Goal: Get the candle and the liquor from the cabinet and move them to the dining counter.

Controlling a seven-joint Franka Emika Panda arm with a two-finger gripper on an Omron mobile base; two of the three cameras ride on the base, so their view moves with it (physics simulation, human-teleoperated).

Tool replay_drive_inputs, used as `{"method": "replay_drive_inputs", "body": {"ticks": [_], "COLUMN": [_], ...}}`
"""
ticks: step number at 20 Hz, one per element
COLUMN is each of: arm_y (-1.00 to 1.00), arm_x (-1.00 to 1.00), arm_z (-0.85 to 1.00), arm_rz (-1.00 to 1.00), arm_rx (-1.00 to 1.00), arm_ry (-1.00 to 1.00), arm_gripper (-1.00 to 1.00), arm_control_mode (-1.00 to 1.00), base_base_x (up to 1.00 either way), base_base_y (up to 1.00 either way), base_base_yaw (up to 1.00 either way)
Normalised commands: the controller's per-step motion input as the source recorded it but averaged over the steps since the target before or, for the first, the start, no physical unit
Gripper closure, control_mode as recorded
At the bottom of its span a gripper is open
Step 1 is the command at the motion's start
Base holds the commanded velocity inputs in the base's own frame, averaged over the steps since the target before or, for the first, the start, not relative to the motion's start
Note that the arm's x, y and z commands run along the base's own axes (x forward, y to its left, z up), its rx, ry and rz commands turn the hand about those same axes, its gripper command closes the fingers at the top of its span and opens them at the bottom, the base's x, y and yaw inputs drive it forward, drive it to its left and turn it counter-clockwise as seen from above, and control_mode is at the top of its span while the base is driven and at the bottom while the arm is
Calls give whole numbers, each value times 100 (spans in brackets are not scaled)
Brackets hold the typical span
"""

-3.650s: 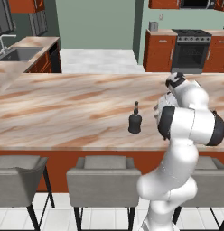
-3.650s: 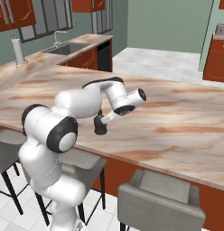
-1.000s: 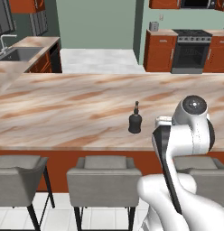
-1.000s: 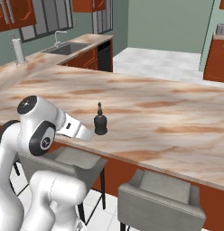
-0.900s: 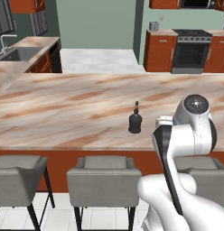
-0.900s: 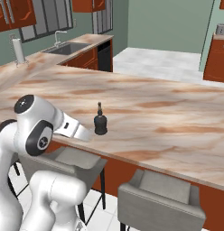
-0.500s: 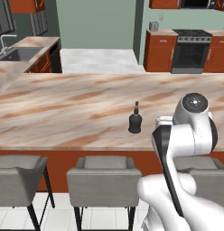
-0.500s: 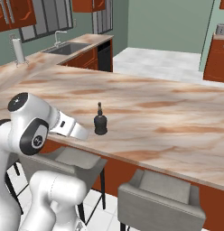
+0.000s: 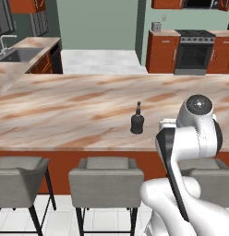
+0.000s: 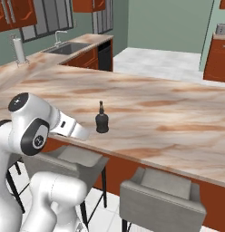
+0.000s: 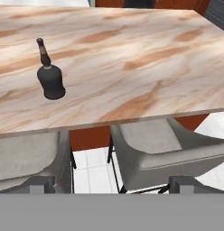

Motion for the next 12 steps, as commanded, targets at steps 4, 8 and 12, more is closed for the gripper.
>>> {"method": "replay_drive_inputs", "body": {"ticks": [4, 8, 12], "arm_y": [0, 0, 0], "arm_x": [0, 0, 0], "arm_z": [0, 0, 0], "arm_rz": [0, 0, 0], "arm_rx": [0, 0, 0], "arm_ry": [0, 0, 0], "arm_gripper": [-100, -100, -100], "arm_control_mode": [100, 100, 100], "base_base_x": [-66, -76, -71], "base_base_y": [0, 0, -6], "base_base_yaw": [-6, -4, -2]}}
